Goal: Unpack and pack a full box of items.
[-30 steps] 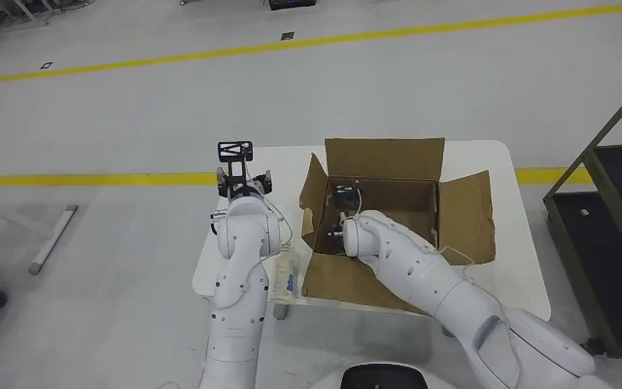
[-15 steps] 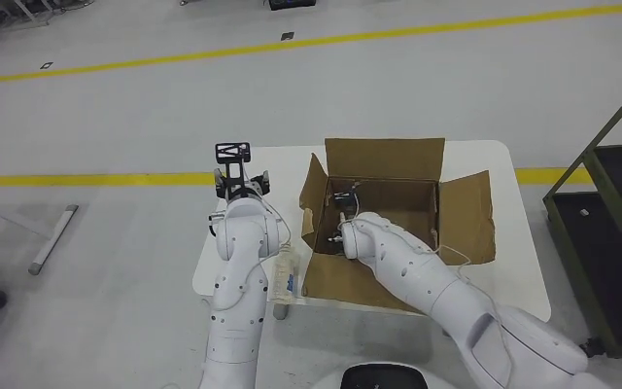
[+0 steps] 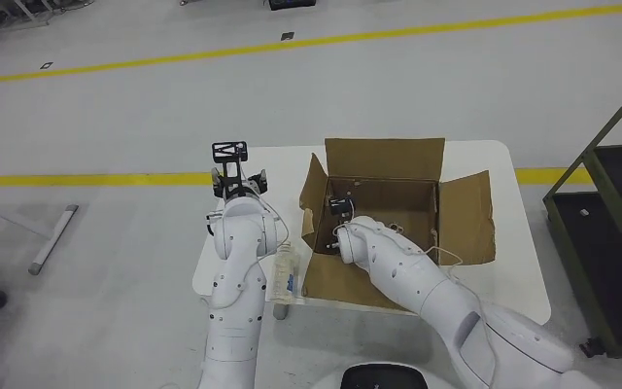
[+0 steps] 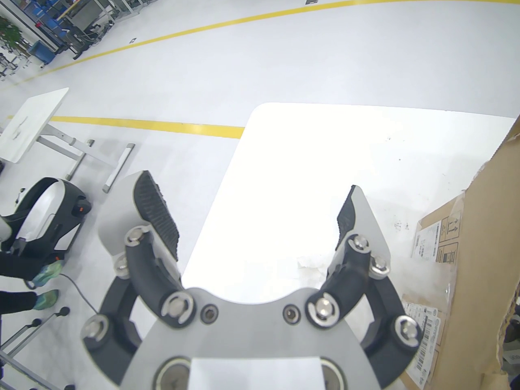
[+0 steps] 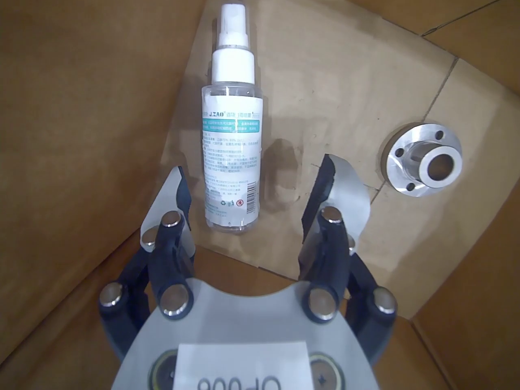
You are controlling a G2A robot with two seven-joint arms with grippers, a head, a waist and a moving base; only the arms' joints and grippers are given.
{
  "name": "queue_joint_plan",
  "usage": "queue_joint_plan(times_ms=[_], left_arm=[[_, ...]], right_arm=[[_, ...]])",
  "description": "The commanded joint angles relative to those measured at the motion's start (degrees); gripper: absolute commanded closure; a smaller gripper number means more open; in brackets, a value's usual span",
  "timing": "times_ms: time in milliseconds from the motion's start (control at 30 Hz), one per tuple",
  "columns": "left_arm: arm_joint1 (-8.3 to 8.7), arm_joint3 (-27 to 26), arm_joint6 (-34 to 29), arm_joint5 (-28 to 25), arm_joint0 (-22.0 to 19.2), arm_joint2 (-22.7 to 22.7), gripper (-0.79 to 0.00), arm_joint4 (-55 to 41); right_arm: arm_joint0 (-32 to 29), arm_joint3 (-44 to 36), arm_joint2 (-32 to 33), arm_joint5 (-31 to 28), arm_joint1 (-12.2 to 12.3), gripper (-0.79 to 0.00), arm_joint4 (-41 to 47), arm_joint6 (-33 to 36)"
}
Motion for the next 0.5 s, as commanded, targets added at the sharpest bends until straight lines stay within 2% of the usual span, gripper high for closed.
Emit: queue_joint_plan(times_ms=[0,133,200,233,333,367,400,433,467], left_arm=[[0.01,0.1,0.0,-0.1,-0.1,-0.1,-0.785,0.1],[-0.01,0.2,0.1,-0.1,-0.1,-0.1,-0.785,0.1],[-0.02,0.2,0.1,-0.2,-0.1,-0.2,-0.785,0.1],[-0.02,0.2,0.1,-0.2,-0.1,-0.2,-0.785,0.1],[-0.05,0.2,0.2,-0.1,-0.2,-0.1,-0.785,0.1],[-0.06,0.3,0.3,-0.2,-0.2,-0.1,-0.785,0.1],[-0.07,0.3,0.3,-0.2,-0.2,-0.1,-0.785,0.1],[-0.07,0.3,0.4,-0.2,-0.2,-0.1,-0.785,0.1],[-0.08,0.3,0.4,-0.2,-0.2,-0.1,-0.785,0.1]], right_arm=[[0.2,1.0,0.0,-0.3,-0.4,-0.603,0.1,0.0],[0.7,2.7,0.1,-1.1,-1.1,-0.579,0.3,0.0],[0.9,3.5,0.3,-1.4,-1.4,-0.529,0.5,-0.2],[1.0,3.9,0.3,-1.6,-1.6,-0.440,0.5,-0.4],[1.5,4.9,0.8,-1.7,-1.9,-0.262,0.9,-0.8],[1.5,5.2,1.0,-1.8,-2.0,-0.175,1.1,-0.8],[1.7,5.5,1.1,-2.0,-2.1,-0.154,1.1,-0.9],[1.8,5.9,1.2,-2.1,-2.1,-0.025,1.2,-1.0],[1.9,6.1,1.3,-2.3,-2.2,0.000,1.1,-1.1]])
